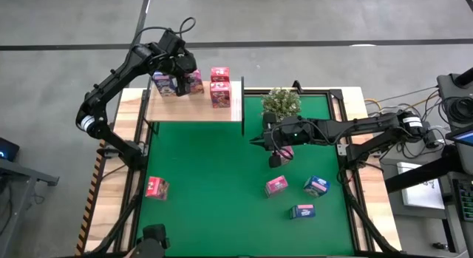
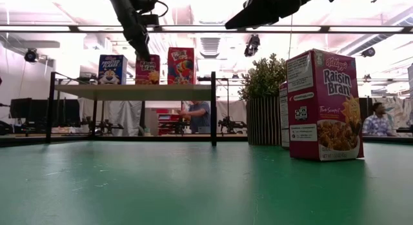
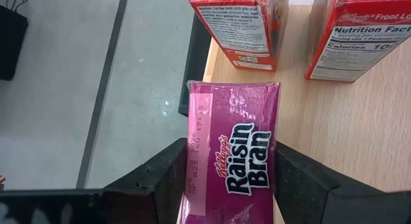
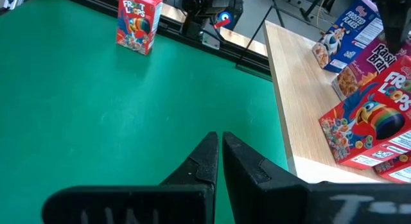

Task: Stack cereal on shelf
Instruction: Put the left pink cereal box on the shelf

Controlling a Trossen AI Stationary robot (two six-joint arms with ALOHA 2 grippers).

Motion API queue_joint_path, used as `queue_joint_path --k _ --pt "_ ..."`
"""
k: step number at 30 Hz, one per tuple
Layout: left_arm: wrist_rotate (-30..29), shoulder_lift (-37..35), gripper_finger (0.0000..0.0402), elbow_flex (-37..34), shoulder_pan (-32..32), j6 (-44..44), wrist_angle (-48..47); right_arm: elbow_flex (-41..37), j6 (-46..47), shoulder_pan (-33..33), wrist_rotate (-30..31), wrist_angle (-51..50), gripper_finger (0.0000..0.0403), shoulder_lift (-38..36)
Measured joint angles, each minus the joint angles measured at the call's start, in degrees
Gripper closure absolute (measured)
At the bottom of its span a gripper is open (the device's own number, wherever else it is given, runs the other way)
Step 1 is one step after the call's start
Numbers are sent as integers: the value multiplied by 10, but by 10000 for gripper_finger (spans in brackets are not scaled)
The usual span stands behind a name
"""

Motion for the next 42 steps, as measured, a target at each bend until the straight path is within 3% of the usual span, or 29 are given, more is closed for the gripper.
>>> queue_joint_path --k 9,27,32,38,42 --pt "0 0 187 0 0 3 1 0 0 0 0 0 390 0" --pt "-1 -13 192 51 -9 7 -37 0 0 0 0 0 390 0" --pt "-1 -31 234 46 -37 -1 -70 0 0 0 1 0 390 0" --pt "-7 -43 325 1 -63 -13 -80 0 3 0 3 0 390 0" --pt "-79 -43 381 -40 -64 -13 -68 0 6 0 3 0 390 0"
